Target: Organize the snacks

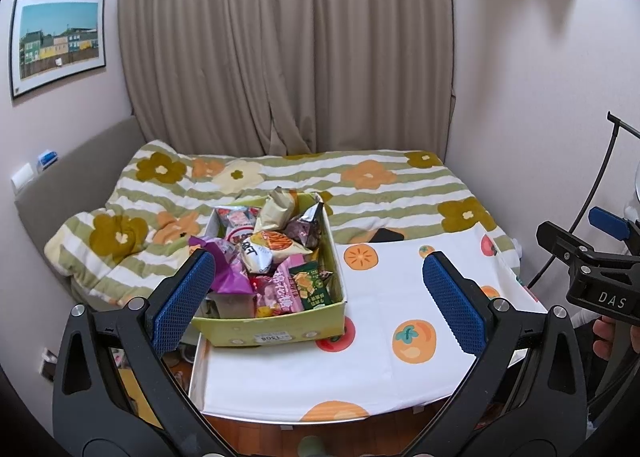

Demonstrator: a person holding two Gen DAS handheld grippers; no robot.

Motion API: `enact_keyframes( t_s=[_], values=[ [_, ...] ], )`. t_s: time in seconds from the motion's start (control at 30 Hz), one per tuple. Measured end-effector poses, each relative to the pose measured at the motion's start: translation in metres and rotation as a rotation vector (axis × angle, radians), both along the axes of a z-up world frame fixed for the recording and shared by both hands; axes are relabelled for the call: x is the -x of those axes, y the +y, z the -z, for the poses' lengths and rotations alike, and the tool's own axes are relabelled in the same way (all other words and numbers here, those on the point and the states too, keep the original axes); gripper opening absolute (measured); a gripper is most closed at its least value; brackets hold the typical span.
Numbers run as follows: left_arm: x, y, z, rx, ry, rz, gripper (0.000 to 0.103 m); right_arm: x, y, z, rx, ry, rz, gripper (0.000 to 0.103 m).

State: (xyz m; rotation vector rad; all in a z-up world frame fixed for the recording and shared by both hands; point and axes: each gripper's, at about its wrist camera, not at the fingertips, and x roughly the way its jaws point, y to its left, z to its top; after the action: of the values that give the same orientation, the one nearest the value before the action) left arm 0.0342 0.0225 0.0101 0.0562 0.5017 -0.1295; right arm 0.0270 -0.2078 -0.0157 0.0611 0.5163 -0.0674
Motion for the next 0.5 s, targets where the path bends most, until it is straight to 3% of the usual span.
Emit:
enact_keyframes(
  t_s=[0.5],
  values=[
    [-0.0052,0.003,-0.0014,-0.002,0.005,-0.004,0.103,0.0005,0.0006,0.0007,-0.001,-0.001,0.0,0.103]
  ],
)
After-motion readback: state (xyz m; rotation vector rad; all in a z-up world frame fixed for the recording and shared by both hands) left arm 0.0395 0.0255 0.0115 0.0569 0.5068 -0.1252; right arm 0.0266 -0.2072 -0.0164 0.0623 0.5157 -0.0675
